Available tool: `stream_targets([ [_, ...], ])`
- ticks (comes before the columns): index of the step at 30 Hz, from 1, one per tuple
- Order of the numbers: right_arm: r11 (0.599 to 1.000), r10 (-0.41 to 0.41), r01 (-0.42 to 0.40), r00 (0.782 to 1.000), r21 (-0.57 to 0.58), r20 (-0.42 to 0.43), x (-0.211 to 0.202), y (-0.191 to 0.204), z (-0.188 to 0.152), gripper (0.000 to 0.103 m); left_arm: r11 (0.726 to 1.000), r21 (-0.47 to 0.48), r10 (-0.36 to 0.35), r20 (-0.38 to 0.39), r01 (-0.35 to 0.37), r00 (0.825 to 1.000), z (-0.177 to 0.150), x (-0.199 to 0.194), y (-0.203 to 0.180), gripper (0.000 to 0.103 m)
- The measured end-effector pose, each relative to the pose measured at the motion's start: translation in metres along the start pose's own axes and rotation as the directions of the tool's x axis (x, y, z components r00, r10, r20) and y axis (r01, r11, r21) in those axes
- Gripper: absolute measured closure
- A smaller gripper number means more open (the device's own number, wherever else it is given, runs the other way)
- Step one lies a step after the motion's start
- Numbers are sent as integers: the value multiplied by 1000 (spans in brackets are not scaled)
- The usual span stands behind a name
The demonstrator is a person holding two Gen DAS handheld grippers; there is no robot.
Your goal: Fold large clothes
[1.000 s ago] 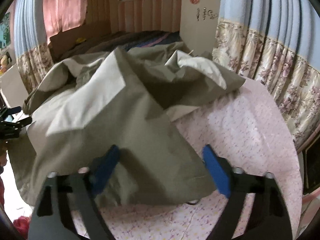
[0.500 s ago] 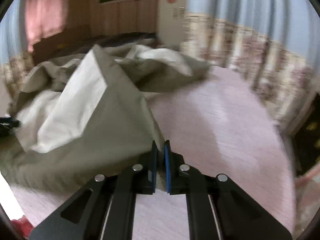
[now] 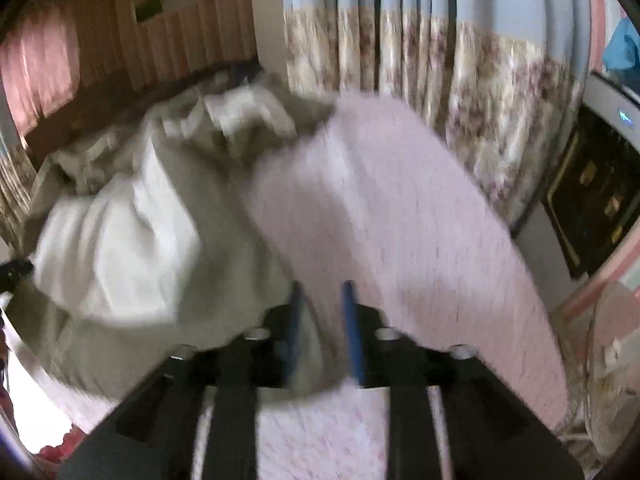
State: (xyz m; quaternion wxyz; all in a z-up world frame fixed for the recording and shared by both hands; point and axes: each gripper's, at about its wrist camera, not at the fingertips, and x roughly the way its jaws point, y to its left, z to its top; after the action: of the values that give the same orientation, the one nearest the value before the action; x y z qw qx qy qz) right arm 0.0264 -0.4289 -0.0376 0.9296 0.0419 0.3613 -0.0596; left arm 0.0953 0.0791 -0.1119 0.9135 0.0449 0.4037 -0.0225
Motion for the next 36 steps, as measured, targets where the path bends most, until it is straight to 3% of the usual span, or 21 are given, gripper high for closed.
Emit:
stream_targets([
  [1, 1000, -1, 1, 999, -21, 42, -3, 10, 18, 53, 1000, 4, 1, 12, -1, 1000, 9, -2, 2, 11],
  [4, 997, 5, 4, 994, -78, 112, 10, 35, 69, 53, 1000, 13, 9, 76, -10, 997, 44, -8, 4, 7],
  [9, 983, 47, -34, 996, -178, 69, 65, 78, 130, 53, 996, 51, 62, 142, -70, 988, 102, -3, 5, 6],
  [14, 949, 48, -61, 998, -311, -48, 112, 113, 145, 53, 994, 72, 66, 141, -77, 988, 159, 6, 13, 5],
  [20, 930, 40, -93, 987, -357, -155, 164, 132, 141, 56, 996, 45, 66, 107, -71, 992, 158, 28, 15, 3],
  [21, 924, 30, -88, 987, -373, -157, 167, 134, 140, 57, 997, 37, 64, 102, -68, 993, 155, 31, 16, 3],
  [24, 900, -27, -41, 989, -434, -148, 180, 141, 142, 86, 998, -2, 57, 93, -57, 994, 149, 38, 22, 3],
  [27, 917, -111, 94, 994, -387, -23, 169, 120, 152, 97, 998, -41, 41, 87, -38, 995, 148, 42, 25, 3],
  [29, 955, -160, 169, 986, -243, 55, 146, 74, 158, 100, 997, -51, 58, 92, -53, 994, 144, 40, 27, 3],
  [32, 973, -216, 218, 976, -71, 30, 132, -1, 151, 100, 995, -53, 90, 89, -86, 992, 139, 36, 32, 3],
  [33, 976, -216, 216, 976, -7, 2, 132, -26, 144, 95, 994, -53, 97, 88, -93, 991, 138, 35, 34, 3],
  [35, 961, -229, 239, 970, 138, -85, 141, -83, 122, 72, 992, -61, 113, 83, -108, 990, 136, 33, 41, 3],
  [36, 948, -243, 265, 960, 177, -136, 148, -101, 113, 40, 992, -67, 116, 76, -111, 990, 134, 34, 44, 3],
])
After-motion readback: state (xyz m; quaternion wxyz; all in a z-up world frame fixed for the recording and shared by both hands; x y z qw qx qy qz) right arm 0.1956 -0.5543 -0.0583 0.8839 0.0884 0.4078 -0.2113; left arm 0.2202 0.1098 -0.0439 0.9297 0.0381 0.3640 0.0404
